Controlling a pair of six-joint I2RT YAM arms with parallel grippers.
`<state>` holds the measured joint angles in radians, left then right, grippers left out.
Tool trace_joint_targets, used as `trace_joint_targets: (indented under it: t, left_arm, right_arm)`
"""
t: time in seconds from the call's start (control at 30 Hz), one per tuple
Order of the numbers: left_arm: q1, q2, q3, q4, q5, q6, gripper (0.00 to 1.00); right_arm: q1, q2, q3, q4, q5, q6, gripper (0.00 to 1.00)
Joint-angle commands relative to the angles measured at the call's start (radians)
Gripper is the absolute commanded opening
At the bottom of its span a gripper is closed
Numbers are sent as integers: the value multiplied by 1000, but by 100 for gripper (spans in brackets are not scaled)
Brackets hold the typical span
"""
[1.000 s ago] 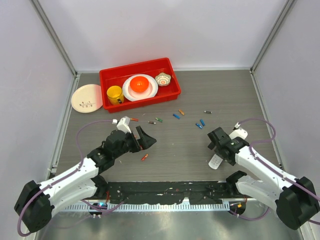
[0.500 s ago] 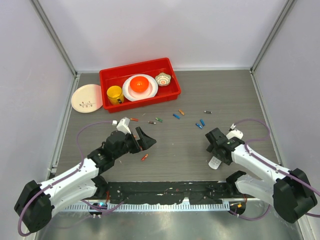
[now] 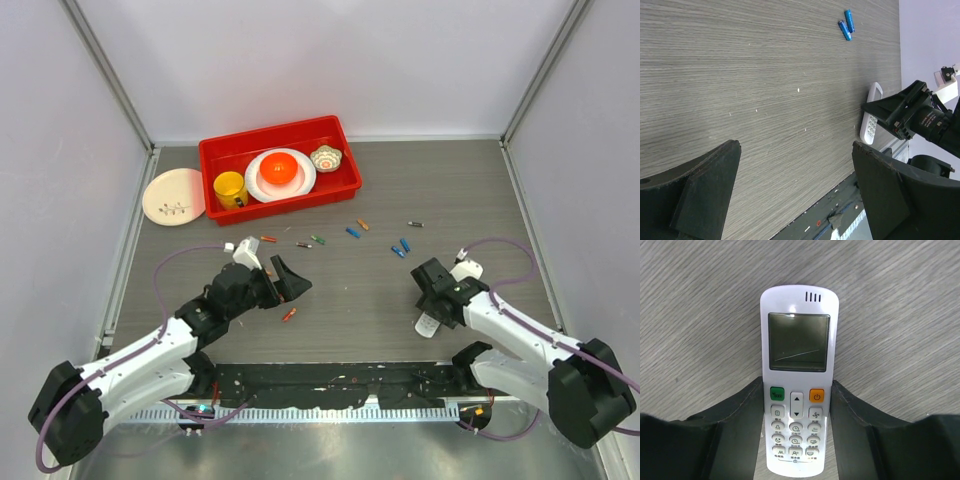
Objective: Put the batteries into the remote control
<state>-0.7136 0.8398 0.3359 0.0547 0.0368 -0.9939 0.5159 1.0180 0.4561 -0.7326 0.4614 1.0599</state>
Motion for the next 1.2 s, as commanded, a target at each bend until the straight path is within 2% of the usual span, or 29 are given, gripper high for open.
trace_joint_targets:
  t: [0.0, 0.17, 0.3, 0.33, 0.67, 0.87, 0.97, 1.07, 1.1, 1.17]
  left_arm:
    - [-3, -33, -3, 14, -1, -8, 96]
    - [-4, -117, 12, -70, -58, 5, 96]
    - [-3, -209, 28, -186, -118, 17, 96]
    - [-3, -228, 32, -206, -133, 20, 96]
    - [-3, -346, 31, -360, -233, -2, 96]
    - [-3, -351, 48, -394, -253, 1, 96]
    - [-3, -331, 43, -383, -247, -3, 96]
    - [-3, -300, 43, -363, -232, -5, 96]
    - [-3, -289, 45, -359, -229, -3, 96]
    - [-3, -271, 51, -352, -224, -2, 96]
  right_arm:
    - [53, -62, 70, 16, 10, -41, 45]
    - [159, -47, 211, 47, 22, -113, 38]
    - [318, 85, 329, 120, 52, -225, 34]
    - [335, 165, 376, 131, 63, -248, 34]
    - [432, 658, 634, 240, 53, -199, 34]
    - [443, 741, 674, 269, 13, -219, 34]
    - [443, 763, 676, 269, -9, -238, 36]
    - [444, 768, 647, 288, -33, -241, 45]
    - [446, 765, 638, 304, -39, -241, 53]
    - [446, 761, 619, 318, -52, -241, 60]
